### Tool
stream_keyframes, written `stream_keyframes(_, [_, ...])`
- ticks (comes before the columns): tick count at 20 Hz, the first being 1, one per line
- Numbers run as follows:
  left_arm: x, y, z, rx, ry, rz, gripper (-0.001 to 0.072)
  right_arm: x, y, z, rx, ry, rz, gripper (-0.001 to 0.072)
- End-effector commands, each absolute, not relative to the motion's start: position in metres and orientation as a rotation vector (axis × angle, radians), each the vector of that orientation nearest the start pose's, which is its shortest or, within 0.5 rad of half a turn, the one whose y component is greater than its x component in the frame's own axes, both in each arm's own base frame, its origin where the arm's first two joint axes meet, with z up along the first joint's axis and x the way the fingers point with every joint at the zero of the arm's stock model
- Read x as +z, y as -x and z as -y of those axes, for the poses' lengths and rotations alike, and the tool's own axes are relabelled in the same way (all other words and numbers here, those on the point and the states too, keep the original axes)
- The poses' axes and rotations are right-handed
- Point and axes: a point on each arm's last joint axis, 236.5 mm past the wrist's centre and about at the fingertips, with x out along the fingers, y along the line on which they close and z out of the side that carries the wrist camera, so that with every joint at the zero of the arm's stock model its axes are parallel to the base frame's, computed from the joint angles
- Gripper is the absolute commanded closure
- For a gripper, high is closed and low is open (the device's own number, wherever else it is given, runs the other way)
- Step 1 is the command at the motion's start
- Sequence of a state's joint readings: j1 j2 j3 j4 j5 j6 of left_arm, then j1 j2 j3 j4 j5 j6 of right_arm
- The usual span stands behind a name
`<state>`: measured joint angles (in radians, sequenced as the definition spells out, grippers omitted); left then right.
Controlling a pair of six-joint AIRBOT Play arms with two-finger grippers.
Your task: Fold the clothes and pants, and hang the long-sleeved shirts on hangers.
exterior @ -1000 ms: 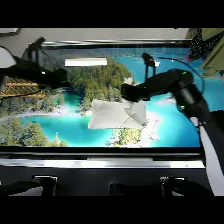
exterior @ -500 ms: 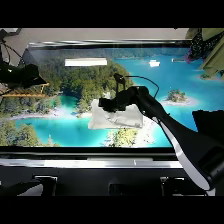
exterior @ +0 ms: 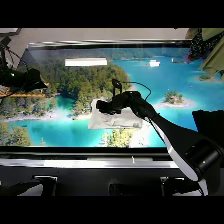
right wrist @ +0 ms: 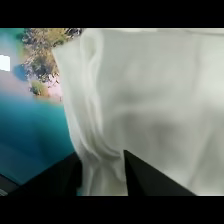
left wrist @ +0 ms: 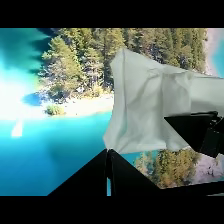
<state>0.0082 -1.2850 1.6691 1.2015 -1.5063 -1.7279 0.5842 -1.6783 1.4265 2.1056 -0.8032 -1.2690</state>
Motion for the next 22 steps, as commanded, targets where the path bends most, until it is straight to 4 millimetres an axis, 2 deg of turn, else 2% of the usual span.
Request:
stream_keyframes(1, [0.179, -0.394, 0.082, -0.220, 0.374, -1.132, 0.0692, -0.012, -0.381, -0.378, 0.547, -0.525, -1.315, 0.0327])
stream_keyframes(4, [0.179, -0.394, 0.082, -0.220, 0.374, -1.132, 0.0693, 0.012, -0.357, -0.388, 0.655, -0.530, -1.355, 0.0295])
stream_keyframes(5, [0.179, -0.394, 0.082, -0.220, 0.374, -1.132, 0.0692, 0.024, -0.356, -0.385, 0.674, -0.521, -1.337, 0.0294])
stream_keyframes(7, [0.179, -0.394, 0.082, -0.220, 0.375, -1.132, 0.0692, 0.057, -0.367, -0.365, 0.693, -0.500, -1.257, 0.0292])
stream_keyframes(9, [0.179, -0.394, 0.082, -0.220, 0.375, -1.132, 0.0692, 0.088, -0.389, -0.314, 0.641, -0.493, -1.178, 0.0285])
stream_keyframes(11, [0.178, -0.394, 0.082, -0.219, 0.374, -1.132, 0.0692, 0.105, -0.410, -0.244, 0.531, -0.480, -1.132, 0.0271])
stream_keyframes(12, [0.178, -0.394, 0.082, -0.219, 0.374, -1.132, 0.0692, 0.107, -0.417, -0.206, 0.480, -0.478, -1.130, 0.0238])
stream_keyframes(14, [0.178, -0.394, 0.082, -0.219, 0.374, -1.132, 0.0692, 0.098, -0.422, -0.145, 0.400, -0.498, -1.161, 0.0238])
stream_keyframes(16, [0.178, -0.394, 0.082, -0.219, 0.374, -1.132, 0.0692, 0.073, -0.422, -0.104, 0.334, -0.546, -1.190, 0.0238])
stream_keyframes(17, [0.178, -0.394, 0.082, -0.219, 0.374, -1.132, 0.0691, 0.055, -0.419, -0.091, 0.319, -0.578, -1.215, 0.0237])
stream_keyframes(19, [0.178, -0.394, 0.082, -0.219, 0.374, -1.132, 0.0691, 0.015, -0.407, -0.085, 0.321, -0.633, -1.276, 0.0237])
stream_keyframes(22, [0.178, -0.394, 0.082, -0.220, 0.374, -1.133, 0.0691, -0.039, -0.389, -0.099, 0.351, -0.676, -1.376, 0.0181])
